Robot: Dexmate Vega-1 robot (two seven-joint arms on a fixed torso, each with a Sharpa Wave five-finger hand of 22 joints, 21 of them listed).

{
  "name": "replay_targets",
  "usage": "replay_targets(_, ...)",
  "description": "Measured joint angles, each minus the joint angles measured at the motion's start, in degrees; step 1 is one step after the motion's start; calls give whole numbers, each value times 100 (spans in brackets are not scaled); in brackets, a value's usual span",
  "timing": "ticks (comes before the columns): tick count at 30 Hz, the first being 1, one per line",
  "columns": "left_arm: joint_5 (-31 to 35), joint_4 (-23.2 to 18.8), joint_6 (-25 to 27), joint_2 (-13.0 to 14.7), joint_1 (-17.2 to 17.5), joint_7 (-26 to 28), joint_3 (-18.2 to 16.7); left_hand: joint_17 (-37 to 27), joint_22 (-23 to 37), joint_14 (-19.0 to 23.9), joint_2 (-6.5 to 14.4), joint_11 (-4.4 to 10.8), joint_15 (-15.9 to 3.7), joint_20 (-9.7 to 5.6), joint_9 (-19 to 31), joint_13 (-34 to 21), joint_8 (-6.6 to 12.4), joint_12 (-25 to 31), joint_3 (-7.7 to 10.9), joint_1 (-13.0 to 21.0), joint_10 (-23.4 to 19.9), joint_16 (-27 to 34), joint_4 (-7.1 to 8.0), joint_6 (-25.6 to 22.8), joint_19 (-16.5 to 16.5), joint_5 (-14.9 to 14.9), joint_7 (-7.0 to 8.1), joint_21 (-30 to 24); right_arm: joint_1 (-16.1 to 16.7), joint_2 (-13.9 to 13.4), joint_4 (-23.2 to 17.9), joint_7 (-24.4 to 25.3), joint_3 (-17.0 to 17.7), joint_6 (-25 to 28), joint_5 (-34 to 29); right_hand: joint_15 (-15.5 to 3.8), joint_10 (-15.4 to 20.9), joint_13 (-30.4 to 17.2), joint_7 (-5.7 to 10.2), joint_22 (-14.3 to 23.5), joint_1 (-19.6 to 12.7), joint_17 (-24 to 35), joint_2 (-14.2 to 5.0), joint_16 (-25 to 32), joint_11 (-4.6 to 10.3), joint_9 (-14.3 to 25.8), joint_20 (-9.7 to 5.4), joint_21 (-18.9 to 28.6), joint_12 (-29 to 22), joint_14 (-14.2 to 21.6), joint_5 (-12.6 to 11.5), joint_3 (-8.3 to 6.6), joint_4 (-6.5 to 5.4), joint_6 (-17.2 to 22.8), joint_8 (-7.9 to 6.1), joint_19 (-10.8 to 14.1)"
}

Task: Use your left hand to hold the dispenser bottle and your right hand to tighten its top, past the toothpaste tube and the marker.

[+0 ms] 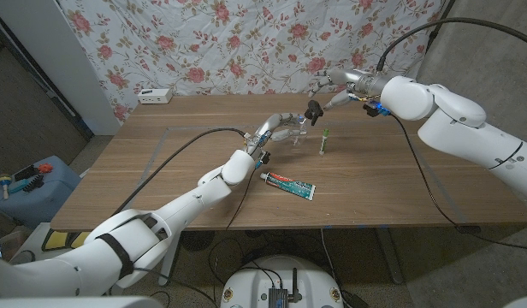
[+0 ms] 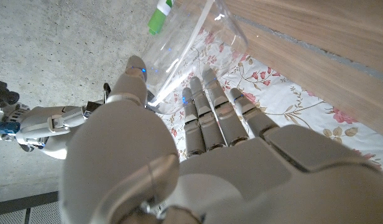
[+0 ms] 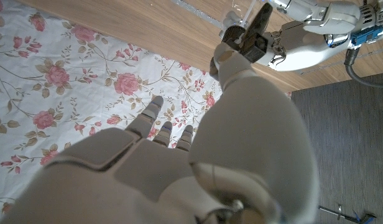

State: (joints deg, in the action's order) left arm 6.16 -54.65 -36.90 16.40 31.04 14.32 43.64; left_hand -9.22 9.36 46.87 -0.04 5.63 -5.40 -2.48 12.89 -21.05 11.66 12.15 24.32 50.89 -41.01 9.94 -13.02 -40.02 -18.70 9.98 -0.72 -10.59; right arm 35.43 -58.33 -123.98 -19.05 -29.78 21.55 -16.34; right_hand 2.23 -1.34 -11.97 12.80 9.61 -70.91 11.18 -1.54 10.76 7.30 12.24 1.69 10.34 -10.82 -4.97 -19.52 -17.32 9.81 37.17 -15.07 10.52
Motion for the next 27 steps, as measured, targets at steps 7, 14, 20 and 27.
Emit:
replay_targets(7, 5, -32, 8, 10, 16, 7, -5, 0, 0, 0, 0, 0, 0, 0, 1, -12, 1, 16, 0, 0, 0, 0, 0, 0, 0, -3, 0, 0, -3, 19, 17, -66, 0, -10, 32, -8, -51, 27, 1, 0, -14, 0, -14, 0, 50, -26, -22, 0, 0, -50, 25, 0, 0, 125, 0, -39)
replay_targets(14, 9, -37, 9, 11, 18, 8, -7, 0, 0, 0, 0, 0, 0, 0, 3, -11, 1, 16, 0, 0, 0, 0, 0, 0, 0, -4, 0, 0, -58, 36, 36, -143, -63, 33, 13, 23, -72, 26, -19, 0, -29, 1, -29, 0, 71, -26, -22, 0, 0, -81, 46, 0, 0, 167, 0, -39)
replay_targets(20, 9, 8, -12, -1, -5, -4, -7, 0, 0, 0, 0, 0, 0, 1, 3, -9, 1, 16, 0, 0, 0, 0, 0, 0, -1, -8, 0, 0, -107, 58, 73, -202, -124, 78, -37, 23, -71, 26, 9, 0, -73, 1, -73, 0, 70, -33, -22, 0, 0, -81, 59, 0, 0, 195, 0, -39)
replay_targets(27, 2, 101, -68, -31, -61, -40, 3, 0, 0, 0, 0, -1, 0, 1, 5, -5, 3, 16, 0, 0, -1, 0, 0, 0, -1, -10, 0, 0, -225, 109, 161, -334, -214, 107, -81, 23, -94, 26, -21, 0, -55, 1, -56, 0, 47, -53, -22, 0, 0, -80, 68, 26, -25, 225, 0, -39)
